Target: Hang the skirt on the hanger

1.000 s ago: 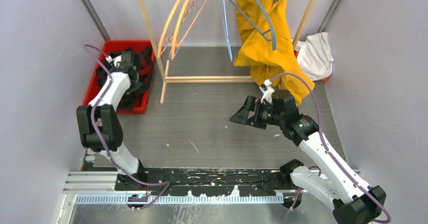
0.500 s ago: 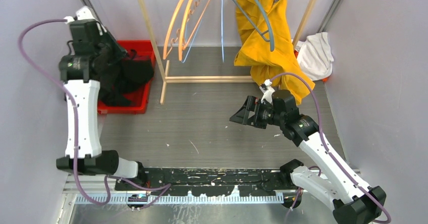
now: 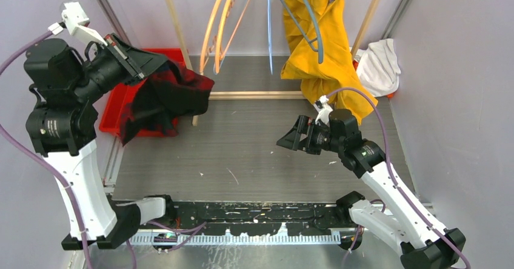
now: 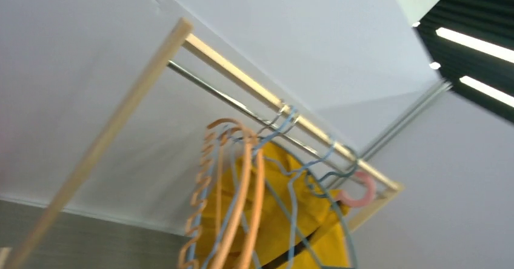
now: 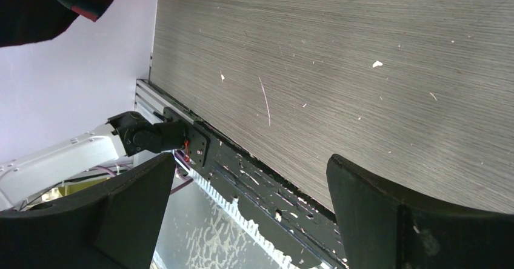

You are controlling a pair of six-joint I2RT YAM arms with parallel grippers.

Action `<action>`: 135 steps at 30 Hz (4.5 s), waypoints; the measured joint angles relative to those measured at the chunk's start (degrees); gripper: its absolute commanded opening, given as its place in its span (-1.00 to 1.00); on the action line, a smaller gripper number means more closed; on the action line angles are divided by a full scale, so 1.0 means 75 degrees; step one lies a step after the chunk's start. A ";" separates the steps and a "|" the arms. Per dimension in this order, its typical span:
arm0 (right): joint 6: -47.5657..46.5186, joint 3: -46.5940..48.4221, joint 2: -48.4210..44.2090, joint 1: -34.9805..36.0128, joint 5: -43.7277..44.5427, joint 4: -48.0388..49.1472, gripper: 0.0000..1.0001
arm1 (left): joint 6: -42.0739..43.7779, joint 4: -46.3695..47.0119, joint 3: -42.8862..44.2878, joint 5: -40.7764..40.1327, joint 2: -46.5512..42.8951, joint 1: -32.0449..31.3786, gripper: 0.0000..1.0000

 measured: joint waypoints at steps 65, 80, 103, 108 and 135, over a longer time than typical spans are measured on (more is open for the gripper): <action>-0.0746 0.0533 -0.0883 0.0122 0.2323 -0.2130 1.00 | -0.1702 0.6872 -0.8332 -0.3587 0.1769 -1.0652 0.13; -0.0828 0.0152 0.1300 0.1562 0.2139 -0.0557 1.00 | -0.2422 0.3914 -0.9777 -0.6779 -0.2480 -0.9911 0.81; -0.3165 0.2999 0.8017 0.2853 0.2996 0.2760 -0.80 | -0.4503 0.0309 -1.1039 -0.8011 -0.4797 -0.8562 0.99; -0.3177 0.2614 0.7667 0.2888 0.3080 0.2961 -0.97 | -0.4628 0.0032 -1.1045 -0.8195 -0.5045 -0.8559 0.99; -0.2661 0.1300 -0.0968 0.2911 0.4715 -0.1125 -0.97 | -0.4963 0.2005 -1.2225 -0.7504 -0.2987 -0.6237 0.99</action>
